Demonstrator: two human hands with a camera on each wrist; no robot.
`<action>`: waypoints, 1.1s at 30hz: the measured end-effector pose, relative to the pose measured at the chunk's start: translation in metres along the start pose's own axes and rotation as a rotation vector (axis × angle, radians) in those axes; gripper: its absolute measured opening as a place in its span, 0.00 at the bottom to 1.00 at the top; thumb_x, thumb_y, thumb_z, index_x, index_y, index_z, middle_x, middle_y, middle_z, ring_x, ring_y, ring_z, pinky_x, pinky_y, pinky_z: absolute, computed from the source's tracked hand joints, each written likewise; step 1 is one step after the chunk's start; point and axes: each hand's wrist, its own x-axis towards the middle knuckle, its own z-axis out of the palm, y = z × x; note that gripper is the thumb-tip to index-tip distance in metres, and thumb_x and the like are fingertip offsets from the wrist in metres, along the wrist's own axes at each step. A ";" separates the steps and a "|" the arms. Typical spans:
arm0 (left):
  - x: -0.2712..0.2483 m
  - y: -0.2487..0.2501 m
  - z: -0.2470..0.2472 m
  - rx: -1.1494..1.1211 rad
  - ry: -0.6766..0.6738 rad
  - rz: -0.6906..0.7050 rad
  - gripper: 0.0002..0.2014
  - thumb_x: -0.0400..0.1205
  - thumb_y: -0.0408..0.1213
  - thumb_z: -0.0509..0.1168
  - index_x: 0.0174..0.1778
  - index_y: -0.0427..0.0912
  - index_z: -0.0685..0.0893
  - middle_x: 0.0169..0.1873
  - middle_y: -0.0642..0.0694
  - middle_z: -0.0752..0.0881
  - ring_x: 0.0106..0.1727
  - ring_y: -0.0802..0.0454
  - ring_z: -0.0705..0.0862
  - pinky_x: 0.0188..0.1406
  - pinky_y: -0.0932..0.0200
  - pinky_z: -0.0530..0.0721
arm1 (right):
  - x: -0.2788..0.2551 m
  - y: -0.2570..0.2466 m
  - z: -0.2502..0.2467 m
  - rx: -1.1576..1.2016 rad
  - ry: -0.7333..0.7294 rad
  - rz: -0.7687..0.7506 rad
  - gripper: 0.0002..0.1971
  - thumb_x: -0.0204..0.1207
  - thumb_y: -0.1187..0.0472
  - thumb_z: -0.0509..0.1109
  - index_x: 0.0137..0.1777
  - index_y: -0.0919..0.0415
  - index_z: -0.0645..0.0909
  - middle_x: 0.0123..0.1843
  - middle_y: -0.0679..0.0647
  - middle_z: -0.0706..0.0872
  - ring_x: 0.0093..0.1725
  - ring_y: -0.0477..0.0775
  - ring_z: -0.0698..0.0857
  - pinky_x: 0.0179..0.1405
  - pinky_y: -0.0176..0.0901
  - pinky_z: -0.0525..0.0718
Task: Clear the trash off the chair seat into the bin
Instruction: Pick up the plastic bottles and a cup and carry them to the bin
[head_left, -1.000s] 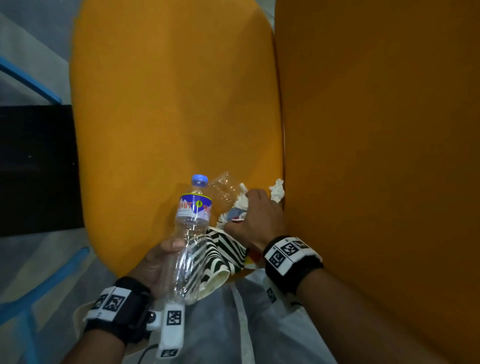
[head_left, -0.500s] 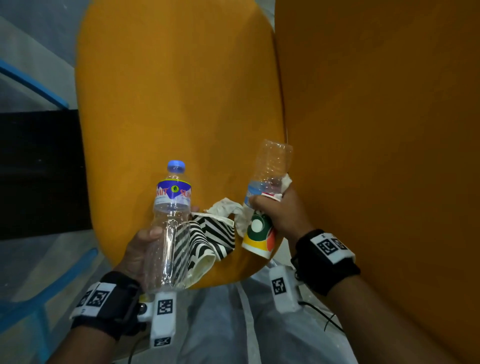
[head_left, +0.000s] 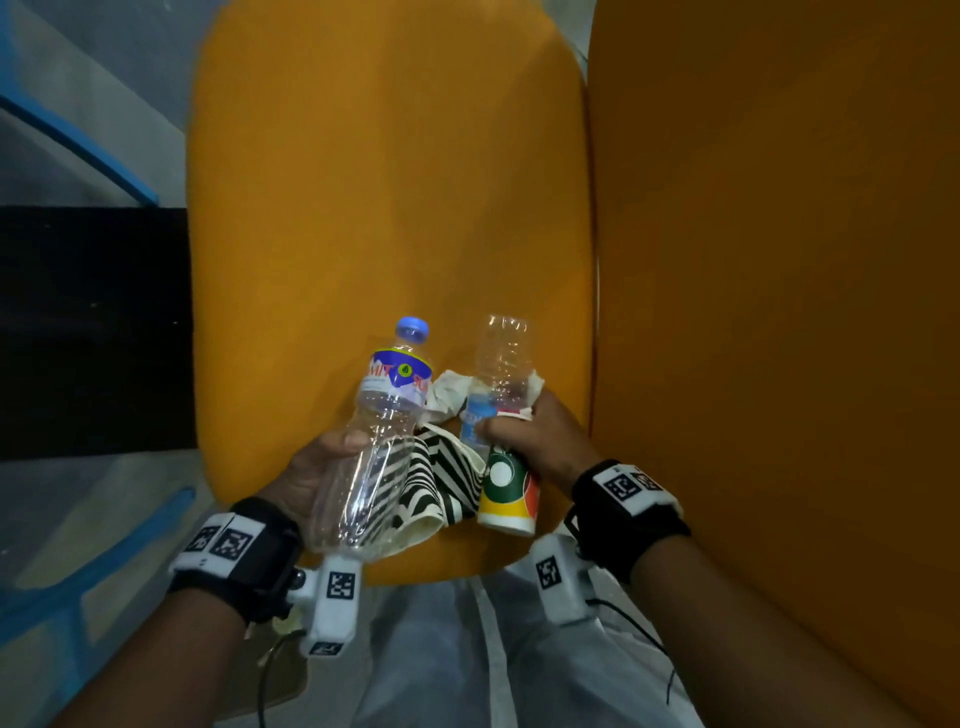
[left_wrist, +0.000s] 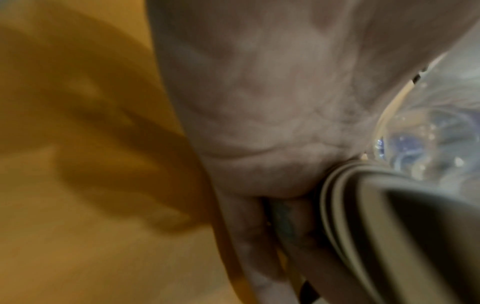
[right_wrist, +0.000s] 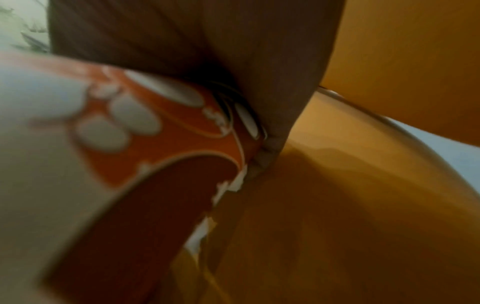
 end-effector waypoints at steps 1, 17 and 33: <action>0.003 0.002 0.000 0.021 -0.006 -0.024 0.19 0.87 0.37 0.62 0.72 0.31 0.76 0.61 0.33 0.89 0.63 0.37 0.88 0.69 0.43 0.83 | 0.004 -0.003 0.000 -0.022 0.007 -0.013 0.38 0.58 0.54 0.83 0.69 0.57 0.72 0.60 0.58 0.90 0.53 0.57 0.92 0.52 0.58 0.92; 0.030 0.027 0.008 0.038 -0.051 0.069 0.20 0.84 0.30 0.63 0.72 0.26 0.73 0.60 0.26 0.86 0.62 0.28 0.86 0.65 0.34 0.84 | 0.026 -0.040 -0.001 -0.045 -0.248 -0.121 0.30 0.64 0.62 0.75 0.69 0.54 0.77 0.51 0.48 0.93 0.43 0.45 0.93 0.39 0.37 0.91; -0.059 0.031 0.026 0.070 0.286 0.725 0.54 0.56 0.50 0.86 0.80 0.45 0.73 0.47 0.44 0.84 0.46 0.44 0.88 0.51 0.35 0.90 | 0.020 -0.139 -0.008 -0.019 0.032 -0.467 0.17 0.66 0.64 0.78 0.52 0.48 0.80 0.41 0.39 0.94 0.41 0.40 0.93 0.43 0.37 0.90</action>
